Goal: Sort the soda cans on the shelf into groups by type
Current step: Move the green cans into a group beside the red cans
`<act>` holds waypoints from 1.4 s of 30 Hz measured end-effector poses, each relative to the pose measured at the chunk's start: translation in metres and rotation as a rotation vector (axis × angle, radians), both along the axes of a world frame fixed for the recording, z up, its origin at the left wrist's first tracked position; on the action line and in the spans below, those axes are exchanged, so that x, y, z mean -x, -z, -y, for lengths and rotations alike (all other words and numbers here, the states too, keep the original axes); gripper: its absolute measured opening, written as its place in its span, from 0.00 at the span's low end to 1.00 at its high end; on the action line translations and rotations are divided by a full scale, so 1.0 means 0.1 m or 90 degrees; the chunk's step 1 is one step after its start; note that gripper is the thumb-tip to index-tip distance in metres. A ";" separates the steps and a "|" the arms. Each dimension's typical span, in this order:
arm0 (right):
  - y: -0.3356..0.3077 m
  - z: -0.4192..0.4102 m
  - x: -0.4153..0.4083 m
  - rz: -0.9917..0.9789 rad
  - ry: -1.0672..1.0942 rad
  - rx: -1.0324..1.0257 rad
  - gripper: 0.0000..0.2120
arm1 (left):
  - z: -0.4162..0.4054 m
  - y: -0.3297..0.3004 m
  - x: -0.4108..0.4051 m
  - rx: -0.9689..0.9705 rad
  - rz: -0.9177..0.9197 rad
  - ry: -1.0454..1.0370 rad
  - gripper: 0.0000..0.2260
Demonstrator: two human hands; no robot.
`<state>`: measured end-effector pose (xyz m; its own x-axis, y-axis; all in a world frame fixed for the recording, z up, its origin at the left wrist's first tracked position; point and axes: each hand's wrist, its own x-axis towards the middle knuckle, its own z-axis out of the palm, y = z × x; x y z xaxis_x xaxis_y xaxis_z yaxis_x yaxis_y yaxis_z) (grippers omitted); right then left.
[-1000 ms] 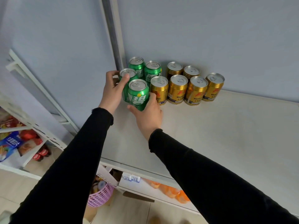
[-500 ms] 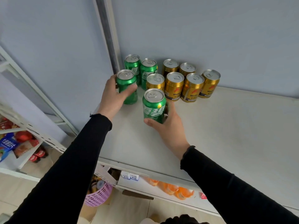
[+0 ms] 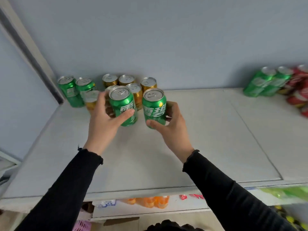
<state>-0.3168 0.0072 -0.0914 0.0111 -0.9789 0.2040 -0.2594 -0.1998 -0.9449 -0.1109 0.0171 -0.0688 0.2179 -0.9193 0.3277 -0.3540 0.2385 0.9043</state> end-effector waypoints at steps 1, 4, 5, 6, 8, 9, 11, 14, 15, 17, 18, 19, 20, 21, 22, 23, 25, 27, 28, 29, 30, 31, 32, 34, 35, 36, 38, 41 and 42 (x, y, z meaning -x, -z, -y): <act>-0.02 0.02 0.24 0.006 0.024 0.001 0.29 | 0.07 0.00 0.24 -0.006 0.007 0.029 0.31; -0.05 0.07 1.01 0.008 0.096 0.005 0.27 | 0.25 0.02 1.00 -0.016 0.021 0.098 0.30; -0.05 0.09 1.29 0.009 0.119 0.006 0.27 | 0.30 0.03 1.28 -0.022 0.015 0.117 0.29; -0.03 0.11 1.57 0.008 0.141 0.008 0.27 | 0.34 0.03 1.56 -0.028 0.005 0.139 0.28; -0.01 0.13 2.12 -0.004 0.183 0.010 0.28 | 0.43 0.04 2.13 -0.030 0.005 0.172 0.28; 0.00 0.14 2.39 -0.009 0.200 0.008 0.28 | 0.48 0.06 2.40 -0.028 0.011 0.183 0.29; 0.02 0.17 2.92 -0.002 0.222 -0.001 0.27 | 0.58 0.08 2.93 -0.031 0.014 0.206 0.30; 0.06 0.29 3.62 0.030 0.238 -0.012 0.26 | 0.74 0.10 3.67 -0.034 0.016 0.227 0.29; 0.07 0.34 3.80 0.037 0.238 -0.013 0.27 | 0.80 0.10 3.89 -0.033 0.022 0.231 0.29; 0.10 0.48 4.08 0.045 0.234 -0.015 0.28 | 0.93 0.10 4.25 -0.034 0.043 0.229 0.29; 0.12 0.55 4.17 0.049 0.231 -0.013 0.28 | 1.00 0.11 4.39 -0.034 0.055 0.222 0.30; 0.13 0.62 4.24 0.050 0.229 -0.010 0.27 | 1.07 0.12 4.50 -0.034 0.068 0.215 0.30; 0.15 0.70 4.29 0.050 0.228 -0.005 0.26 | 1.14 0.13 4.58 -0.036 0.081 0.209 0.30; 0.16 0.78 4.32 0.051 0.227 -0.001 0.26 | 1.21 0.14 4.64 -0.039 0.093 0.204 0.31; 0.18 0.85 4.33 0.054 0.225 0.001 0.25 | 1.27 0.15 4.69 -0.045 0.101 0.200 0.31; 0.19 0.92 4.33 0.057 0.222 0.002 0.25 | 1.32 0.16 4.72 -0.051 0.107 0.195 0.31; 0.23 1.03 4.33 0.059 0.211 -0.002 0.30 | 1.40 0.16 4.76 -0.064 0.117 0.181 0.30; 0.25 1.09 4.32 0.057 0.206 0.003 0.33 | 1.46 0.16 4.77 -0.067 0.131 0.173 0.31; 0.26 1.11 4.33 0.058 0.203 0.006 0.33 | 1.48 0.16 4.77 -0.065 0.140 0.171 0.31; 0.26 1.13 4.33 0.060 0.202 0.006 0.32 | 1.49 0.17 4.77 -0.064 0.150 0.171 0.32; 0.25 1.15 4.34 0.063 0.201 0.003 0.32 | 1.50 0.18 4.77 -0.063 0.158 0.172 0.31; 0.25 1.18 4.35 0.062 0.202 -0.001 0.32 | 1.52 0.19 4.77 -0.063 0.165 0.174 0.31; 0.25 1.20 4.35 0.058 0.203 -0.005 0.32 | 1.53 0.20 4.76 -0.060 0.173 0.174 0.31; 0.26 1.22 4.35 0.049 0.207 -0.006 0.33 | 1.55 0.23 4.76 -0.051 0.185 0.169 0.31; 0.26 1.22 4.35 0.046 0.208 -0.006 0.33 | 1.55 0.24 4.75 -0.049 0.187 0.166 0.32; 0.27 1.23 4.34 0.045 0.208 -0.008 0.33 | 1.55 0.24 4.75 -0.048 0.186 0.165 0.32; 0.27 1.22 4.34 0.034 0.204 -0.015 0.34 | 1.54 0.24 4.77 -0.051 0.176 0.163 0.32; 0.24 1.11 4.35 0.012 0.182 -0.022 0.39 | 1.44 0.21 4.75 -0.085 0.148 0.168 0.36; 0.21 1.02 4.34 0.002 0.174 -0.020 0.39 | 1.38 0.21 4.72 -0.098 0.147 0.170 0.37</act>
<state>-0.7509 -0.0950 -0.1129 -0.2546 -0.9514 0.1735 -0.2960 -0.0941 -0.9505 -0.5830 -0.1214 -0.0898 -0.0987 -0.9759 0.1946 -0.4959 0.2178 0.8406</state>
